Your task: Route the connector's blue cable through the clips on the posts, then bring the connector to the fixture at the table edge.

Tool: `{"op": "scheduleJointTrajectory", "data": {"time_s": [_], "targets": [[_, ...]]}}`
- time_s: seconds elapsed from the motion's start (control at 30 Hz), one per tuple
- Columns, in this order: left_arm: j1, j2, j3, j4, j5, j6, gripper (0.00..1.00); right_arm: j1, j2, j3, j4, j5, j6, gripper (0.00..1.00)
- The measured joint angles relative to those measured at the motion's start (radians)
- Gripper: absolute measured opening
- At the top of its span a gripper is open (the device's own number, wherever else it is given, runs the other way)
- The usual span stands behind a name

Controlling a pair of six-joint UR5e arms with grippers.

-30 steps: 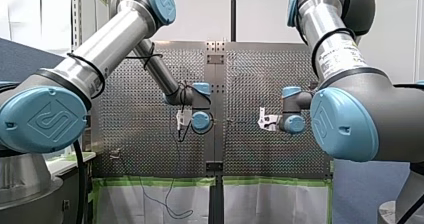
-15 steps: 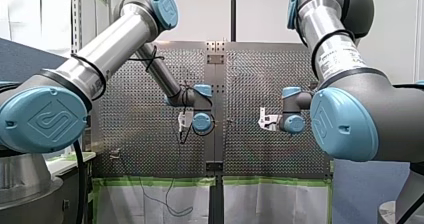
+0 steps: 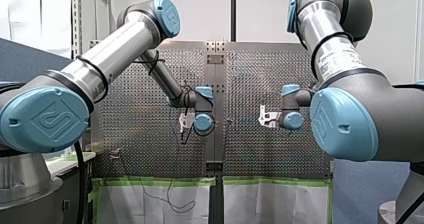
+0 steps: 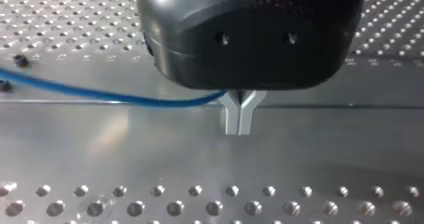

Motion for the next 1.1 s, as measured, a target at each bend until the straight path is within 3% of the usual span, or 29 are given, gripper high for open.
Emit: {"op": "scheduleJointTrajectory", "data": {"time_s": [0.4,1.03,1.1], "targets": [[0.005,0.001,0.017,-0.018,0.004,0.005,0.00,-0.015,0.002,-0.058,0.036,-0.001,-0.002,0.00],[0.005,0.001,0.018,-0.032,0.002,0.006,0.00,-0.015,0.049,-0.094,0.053,-0.024,-0.011,0.00],[0.005,0.001,0.018,-0.033,0.003,0.006,0.25,-0.015,0.049,-0.094,0.053,-0.025,-0.011,0.00]]}}
